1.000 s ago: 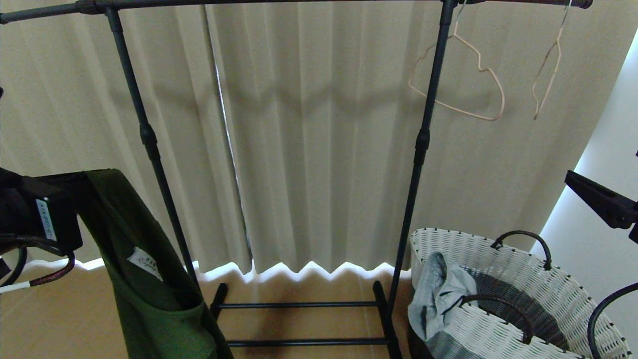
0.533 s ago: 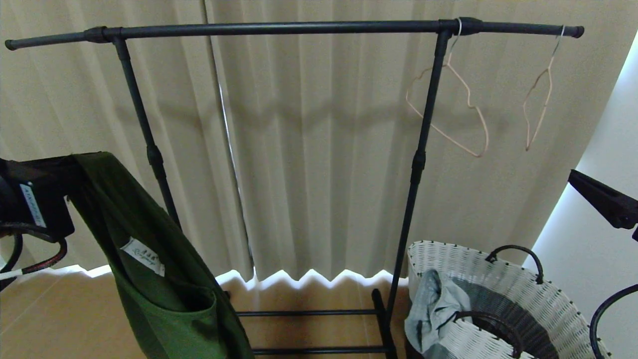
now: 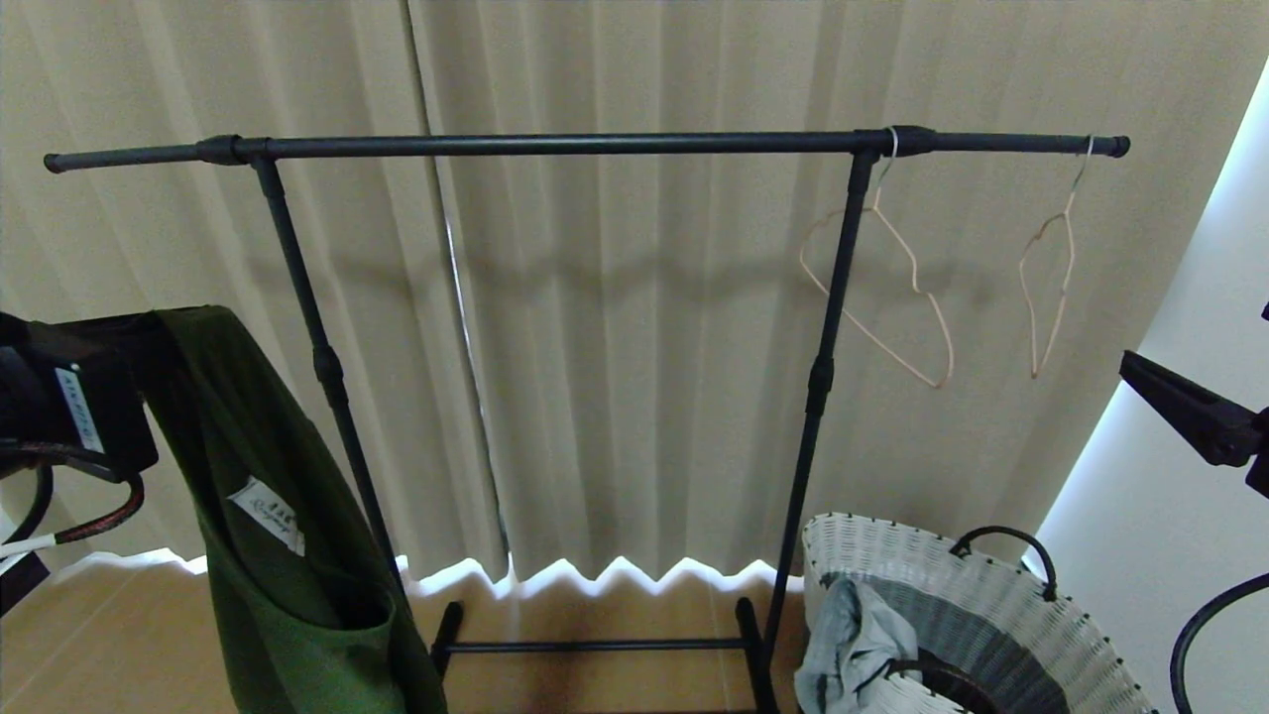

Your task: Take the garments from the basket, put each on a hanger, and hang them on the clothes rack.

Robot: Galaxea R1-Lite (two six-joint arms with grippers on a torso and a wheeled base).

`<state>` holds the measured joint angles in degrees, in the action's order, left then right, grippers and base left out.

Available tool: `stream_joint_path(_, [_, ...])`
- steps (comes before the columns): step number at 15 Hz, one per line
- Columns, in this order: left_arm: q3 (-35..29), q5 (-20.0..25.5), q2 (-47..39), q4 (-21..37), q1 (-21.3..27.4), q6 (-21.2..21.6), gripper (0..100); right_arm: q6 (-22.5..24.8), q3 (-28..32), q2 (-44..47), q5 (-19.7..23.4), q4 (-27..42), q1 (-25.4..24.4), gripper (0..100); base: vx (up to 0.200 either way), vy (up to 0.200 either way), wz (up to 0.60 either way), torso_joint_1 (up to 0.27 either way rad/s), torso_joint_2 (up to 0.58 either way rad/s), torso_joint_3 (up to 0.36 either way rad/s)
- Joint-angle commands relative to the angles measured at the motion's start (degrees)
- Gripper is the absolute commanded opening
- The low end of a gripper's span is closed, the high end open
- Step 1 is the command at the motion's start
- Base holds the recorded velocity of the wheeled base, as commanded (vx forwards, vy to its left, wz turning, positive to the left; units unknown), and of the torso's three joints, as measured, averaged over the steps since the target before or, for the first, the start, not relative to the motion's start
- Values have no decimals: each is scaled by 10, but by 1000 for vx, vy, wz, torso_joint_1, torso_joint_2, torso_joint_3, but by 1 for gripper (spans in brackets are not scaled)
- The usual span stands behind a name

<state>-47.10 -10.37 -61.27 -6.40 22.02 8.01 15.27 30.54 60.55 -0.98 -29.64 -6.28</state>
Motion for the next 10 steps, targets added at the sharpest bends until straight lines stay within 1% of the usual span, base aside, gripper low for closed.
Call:
stream_joint_path(1, [1,0,-2,0,1,0,0,0,-1,1,0,0,0,100,0,0,0,188,-461,-290])
stream_joint_path(6, [3,0,-1,0,0,2,0,-2,-6,0,2,-2,0,100,0,0,0,199,-481,-290])
stream_joint_path(9, [3,8,-1,0,0,4,0,-3,-6,1,-2,2,3,100,0,0,0,74,-160,-90])
stream_joint_path(10, [3,11,0,0,0,4,0,-4,-5,2,-1,8,14,100,0,0,0,0,0,0])
